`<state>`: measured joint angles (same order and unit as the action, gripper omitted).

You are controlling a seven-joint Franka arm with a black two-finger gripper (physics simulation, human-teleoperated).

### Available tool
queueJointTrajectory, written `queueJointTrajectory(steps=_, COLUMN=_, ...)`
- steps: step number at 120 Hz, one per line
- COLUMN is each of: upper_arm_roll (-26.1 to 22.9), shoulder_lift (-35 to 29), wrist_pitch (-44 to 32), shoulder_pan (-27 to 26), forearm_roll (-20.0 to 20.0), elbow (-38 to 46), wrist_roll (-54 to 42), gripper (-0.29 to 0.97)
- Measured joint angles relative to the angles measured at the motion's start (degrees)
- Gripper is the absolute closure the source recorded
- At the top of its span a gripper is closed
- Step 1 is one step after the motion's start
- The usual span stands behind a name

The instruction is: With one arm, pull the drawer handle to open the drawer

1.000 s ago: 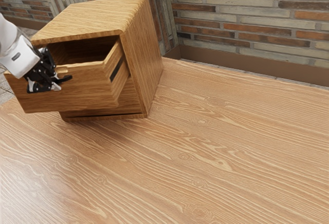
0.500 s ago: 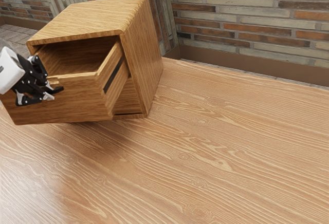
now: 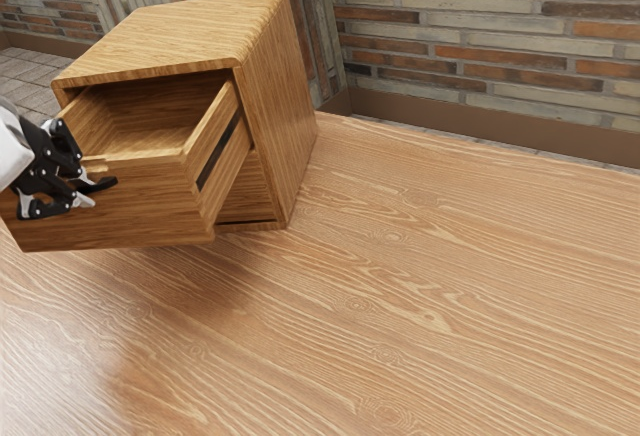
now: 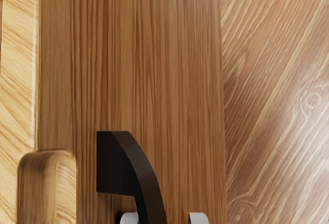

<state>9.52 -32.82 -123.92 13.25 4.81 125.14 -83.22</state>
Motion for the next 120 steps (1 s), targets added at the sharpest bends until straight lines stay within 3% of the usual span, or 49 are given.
queueJointTrajectory(steps=30, upper_arm_roll=-0.4, shoulder_lift=-0.6, wrist_pitch=1.8, shoulder_pan=0.0, forearm_roll=-0.2, elbow=-1.3, wrist_roll=0.4, gripper=0.54)
queueJointTrajectory(steps=46, upper_arm_roll=-1.5, shoulder_lift=-0.8, wrist_pitch=5.5, shoulder_pan=0.0, forearm_roll=-0.9, elbow=-7.8, wrist_roll=0.6, gripper=0.5)
queueJointTrajectory(steps=62, upper_arm_roll=-1.7, shoulder_lift=10.9, wrist_pitch=16.5, shoulder_pan=-0.4, forearm_roll=-2.9, elbow=-27.4, wrist_roll=0.7, gripper=0.44)
queueJointTrajectory(steps=82, upper_arm_roll=-1.6, shoulder_lift=29.9, wrist_pitch=35.5, shoulder_pan=-0.6, forearm_roll=-4.0, elbow=-51.5, wrist_roll=0.9, gripper=0.22)
queueJointTrajectory(steps=98, upper_arm_roll=-1.6, shoulder_lift=32.9, wrist_pitch=45.5, shoulder_pan=-1.7, forearm_roll=-4.0, elbow=-55.7, wrist_roll=1.1, gripper=0.12)
queueJointTrajectory(steps=120, upper_arm_roll=-1.7, shoulder_lift=32.8, wrist_pitch=51.9, shoulder_pan=-3.8, forearm_roll=-4.1, elbow=-56.0, wrist_roll=2.1, gripper=0.05)
